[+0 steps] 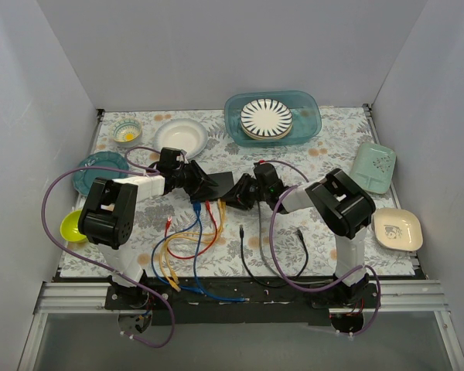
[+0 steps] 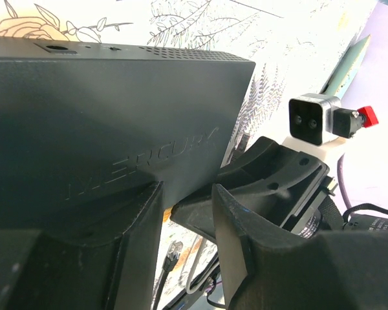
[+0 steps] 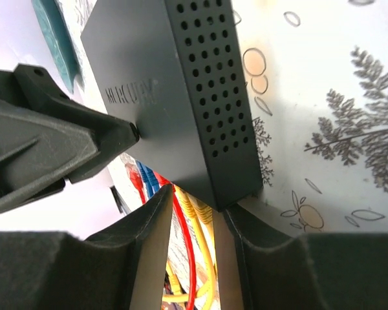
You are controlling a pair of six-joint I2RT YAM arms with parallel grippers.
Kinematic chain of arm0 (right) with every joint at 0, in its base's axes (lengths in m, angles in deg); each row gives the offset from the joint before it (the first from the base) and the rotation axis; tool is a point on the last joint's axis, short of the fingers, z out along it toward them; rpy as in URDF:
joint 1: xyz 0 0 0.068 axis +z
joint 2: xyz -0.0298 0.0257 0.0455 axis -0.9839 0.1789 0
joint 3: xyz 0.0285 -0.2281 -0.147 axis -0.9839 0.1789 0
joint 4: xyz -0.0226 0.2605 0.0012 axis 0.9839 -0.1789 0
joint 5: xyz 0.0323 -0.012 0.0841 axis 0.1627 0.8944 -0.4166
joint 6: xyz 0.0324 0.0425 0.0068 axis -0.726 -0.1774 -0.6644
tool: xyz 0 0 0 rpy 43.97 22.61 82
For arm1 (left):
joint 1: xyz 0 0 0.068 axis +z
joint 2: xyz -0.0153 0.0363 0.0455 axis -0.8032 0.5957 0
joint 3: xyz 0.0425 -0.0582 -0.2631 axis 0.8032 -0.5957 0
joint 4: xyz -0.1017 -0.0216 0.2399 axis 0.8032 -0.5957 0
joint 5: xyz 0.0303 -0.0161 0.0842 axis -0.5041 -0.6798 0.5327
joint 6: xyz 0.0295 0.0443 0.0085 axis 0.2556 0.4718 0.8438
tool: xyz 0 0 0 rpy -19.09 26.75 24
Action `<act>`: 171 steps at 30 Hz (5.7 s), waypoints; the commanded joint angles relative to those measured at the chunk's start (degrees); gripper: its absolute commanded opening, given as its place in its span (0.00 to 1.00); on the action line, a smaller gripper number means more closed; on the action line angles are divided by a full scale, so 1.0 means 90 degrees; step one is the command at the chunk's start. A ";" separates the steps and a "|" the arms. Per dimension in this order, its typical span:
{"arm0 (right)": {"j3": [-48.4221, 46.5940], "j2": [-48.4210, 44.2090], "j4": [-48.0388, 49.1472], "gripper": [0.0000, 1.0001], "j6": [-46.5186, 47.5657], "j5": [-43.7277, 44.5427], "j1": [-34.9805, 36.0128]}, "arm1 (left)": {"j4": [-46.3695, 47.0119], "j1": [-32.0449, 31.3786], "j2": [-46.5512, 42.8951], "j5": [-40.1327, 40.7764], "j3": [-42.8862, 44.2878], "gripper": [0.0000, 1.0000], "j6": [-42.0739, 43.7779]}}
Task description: Pull the plug from the switch port
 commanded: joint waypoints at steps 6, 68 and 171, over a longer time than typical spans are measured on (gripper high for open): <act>0.0041 0.0258 0.0617 0.35 -0.0681 0.0542 -0.0055 | -0.0412 0.0024 0.0076 0.0238 -0.0268 0.36 0.0223; -0.0789 -0.0260 -0.1571 0.49 0.2415 -0.0513 0.0121 | -0.0119 0.0141 -0.0032 0.0179 -0.0414 0.36 -0.0061; -0.1657 0.0228 -0.1746 0.44 0.2317 -0.0776 0.0385 | -0.0334 0.0707 -0.0403 0.0648 -0.0336 0.38 -0.0002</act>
